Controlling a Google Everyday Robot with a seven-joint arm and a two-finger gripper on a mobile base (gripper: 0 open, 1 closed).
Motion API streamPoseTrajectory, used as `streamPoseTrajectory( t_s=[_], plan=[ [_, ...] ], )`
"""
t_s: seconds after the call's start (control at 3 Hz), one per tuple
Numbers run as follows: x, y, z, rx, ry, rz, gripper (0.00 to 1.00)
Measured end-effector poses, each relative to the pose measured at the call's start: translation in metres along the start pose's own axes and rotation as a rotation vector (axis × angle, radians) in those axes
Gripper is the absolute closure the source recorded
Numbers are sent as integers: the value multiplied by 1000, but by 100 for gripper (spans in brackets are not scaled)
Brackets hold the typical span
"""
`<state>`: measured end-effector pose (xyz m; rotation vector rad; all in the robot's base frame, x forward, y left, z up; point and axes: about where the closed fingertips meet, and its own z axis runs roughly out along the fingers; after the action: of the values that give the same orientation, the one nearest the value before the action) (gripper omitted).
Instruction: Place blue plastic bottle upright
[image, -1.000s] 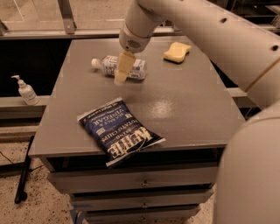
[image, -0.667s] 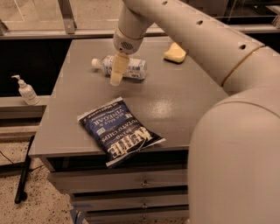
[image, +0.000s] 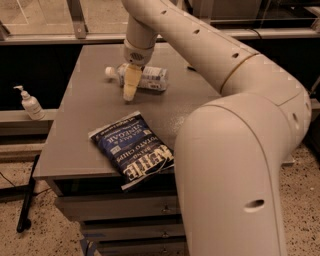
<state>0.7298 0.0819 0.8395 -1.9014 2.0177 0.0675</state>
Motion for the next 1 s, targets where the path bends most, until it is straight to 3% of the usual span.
streamPoseTrajectory(
  t_s=[0.67, 1.0],
  plan=[
    [5, -15, 8, -26, 80, 29, 41],
    [-4, -22, -5, -40, 97, 35, 65]
  ],
)
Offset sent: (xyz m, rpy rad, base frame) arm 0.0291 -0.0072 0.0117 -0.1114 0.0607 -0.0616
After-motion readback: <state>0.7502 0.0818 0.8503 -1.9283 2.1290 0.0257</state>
